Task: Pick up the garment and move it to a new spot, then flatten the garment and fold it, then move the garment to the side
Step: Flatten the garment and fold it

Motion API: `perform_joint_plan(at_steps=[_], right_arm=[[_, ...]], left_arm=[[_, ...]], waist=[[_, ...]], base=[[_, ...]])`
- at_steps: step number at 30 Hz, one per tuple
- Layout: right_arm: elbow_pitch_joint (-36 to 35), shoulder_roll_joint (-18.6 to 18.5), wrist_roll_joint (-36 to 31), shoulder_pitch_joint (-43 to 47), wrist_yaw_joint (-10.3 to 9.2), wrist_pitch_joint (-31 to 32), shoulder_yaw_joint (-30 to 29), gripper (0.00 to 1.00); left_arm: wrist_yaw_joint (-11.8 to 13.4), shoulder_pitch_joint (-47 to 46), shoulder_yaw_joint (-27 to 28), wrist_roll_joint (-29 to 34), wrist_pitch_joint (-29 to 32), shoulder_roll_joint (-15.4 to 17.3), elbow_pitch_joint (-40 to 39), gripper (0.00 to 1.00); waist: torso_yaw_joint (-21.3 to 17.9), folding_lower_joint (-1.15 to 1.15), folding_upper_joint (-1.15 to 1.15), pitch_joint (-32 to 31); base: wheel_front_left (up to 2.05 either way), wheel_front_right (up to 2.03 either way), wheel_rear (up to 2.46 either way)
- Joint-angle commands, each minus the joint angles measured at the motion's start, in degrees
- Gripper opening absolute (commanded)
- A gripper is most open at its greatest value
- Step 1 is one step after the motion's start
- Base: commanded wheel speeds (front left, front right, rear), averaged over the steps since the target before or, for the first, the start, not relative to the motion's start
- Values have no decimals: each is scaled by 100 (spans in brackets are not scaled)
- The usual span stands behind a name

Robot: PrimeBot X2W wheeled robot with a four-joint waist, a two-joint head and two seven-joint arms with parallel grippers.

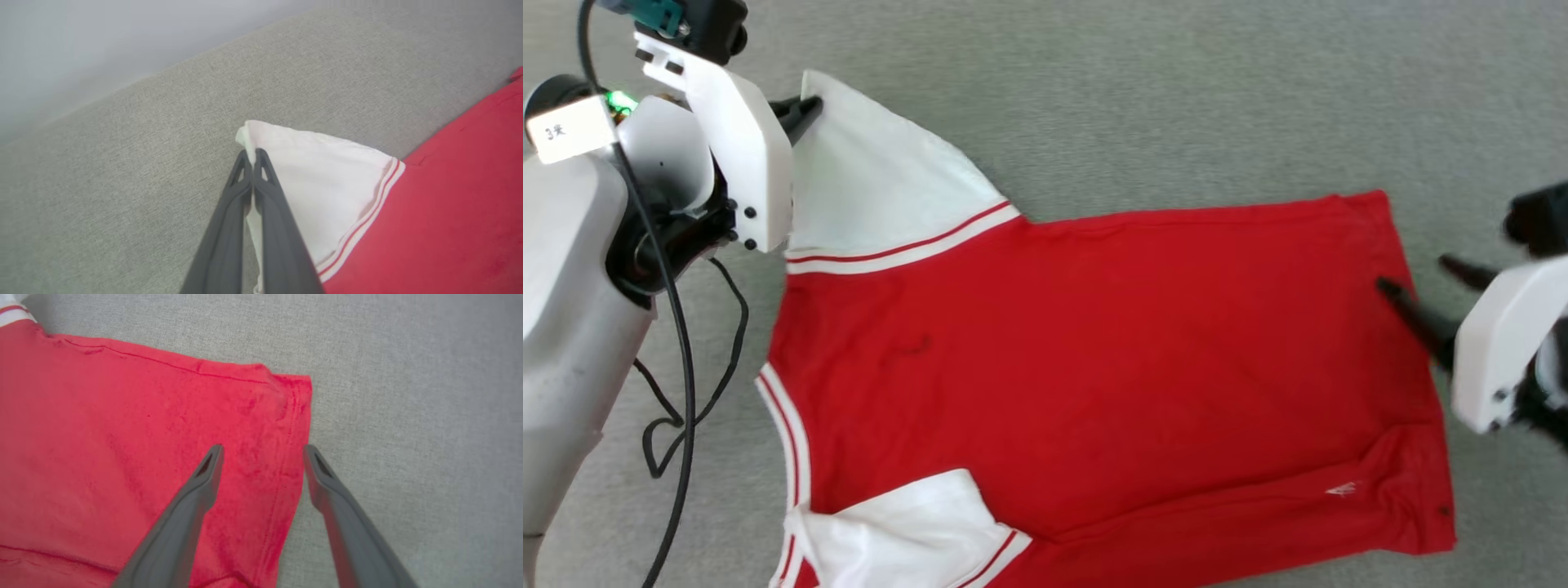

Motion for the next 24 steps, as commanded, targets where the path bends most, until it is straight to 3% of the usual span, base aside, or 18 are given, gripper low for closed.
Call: perform_joint_plan(at_steps=[1,7,8,13,24], right_arm=[[152,-200,18,-339,-6,167,-7,100],[649,-510,-111,-862,-5,551,245,100],[996,-678,-292,-1115,-5,629,434,100],[1583,-844,-654,-1452,-6,674,588,100],[2353,-747,-599,-1494,2,817,1006,100]], left_arm=[[23,157,38,-18,-81,68,-305,0],[133,405,16,-31,-36,220,-1016,0],[209,518,-13,-7,-12,265,-1435,0],[313,678,-87,62,-5,310,-1935,0],[380,803,-183,135,-128,252,-2329,0]], waist=[[212,0,0,-16],[471,0,0,84],[603,0,0,160],[773,0,0,269],[1006,0,0,415]], base=[[0,0,0],[0,0,0],[0,0,0],[0,0,0],[0,0,0]])
